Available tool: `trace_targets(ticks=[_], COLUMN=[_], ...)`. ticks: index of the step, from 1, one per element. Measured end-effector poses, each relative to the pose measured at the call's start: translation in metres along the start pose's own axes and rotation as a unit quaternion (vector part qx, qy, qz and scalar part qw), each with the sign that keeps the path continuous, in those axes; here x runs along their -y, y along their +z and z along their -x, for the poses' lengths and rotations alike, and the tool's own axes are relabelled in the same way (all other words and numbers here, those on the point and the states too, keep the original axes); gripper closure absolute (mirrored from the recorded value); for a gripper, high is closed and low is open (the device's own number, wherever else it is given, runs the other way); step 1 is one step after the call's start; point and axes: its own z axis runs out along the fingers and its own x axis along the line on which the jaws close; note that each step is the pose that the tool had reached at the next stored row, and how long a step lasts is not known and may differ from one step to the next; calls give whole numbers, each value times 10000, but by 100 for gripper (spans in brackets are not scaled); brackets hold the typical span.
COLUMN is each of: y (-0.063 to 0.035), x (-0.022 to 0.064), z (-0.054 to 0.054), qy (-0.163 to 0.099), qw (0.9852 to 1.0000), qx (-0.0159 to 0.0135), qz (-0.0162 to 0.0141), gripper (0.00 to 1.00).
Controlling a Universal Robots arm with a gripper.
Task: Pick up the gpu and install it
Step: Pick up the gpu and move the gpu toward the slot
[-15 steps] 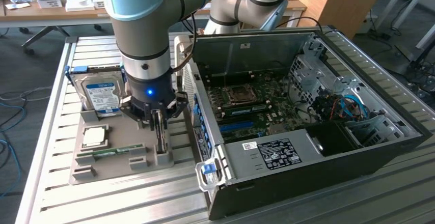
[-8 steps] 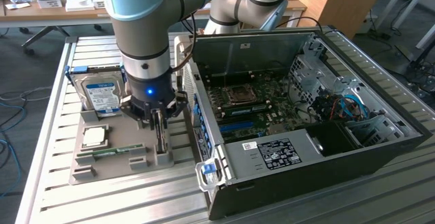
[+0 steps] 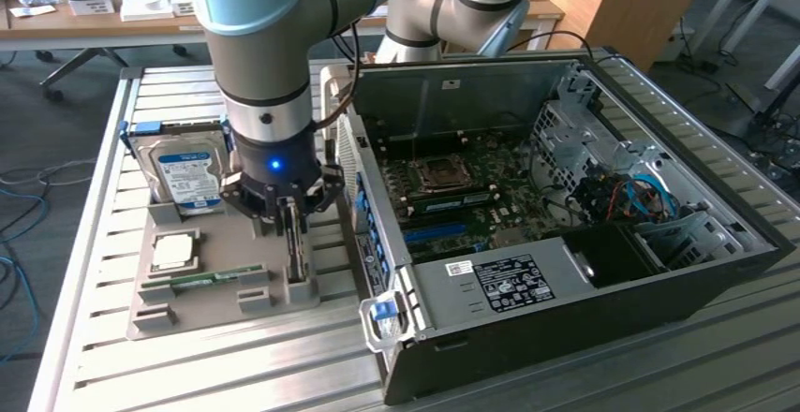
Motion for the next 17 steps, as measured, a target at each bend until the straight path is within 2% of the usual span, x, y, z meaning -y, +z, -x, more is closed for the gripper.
trace_targets(ticks=[17], y=[0], x=[9], z=[1], qy=[0], qw=[10000], qx=[0], qz=[0], gripper=[64])
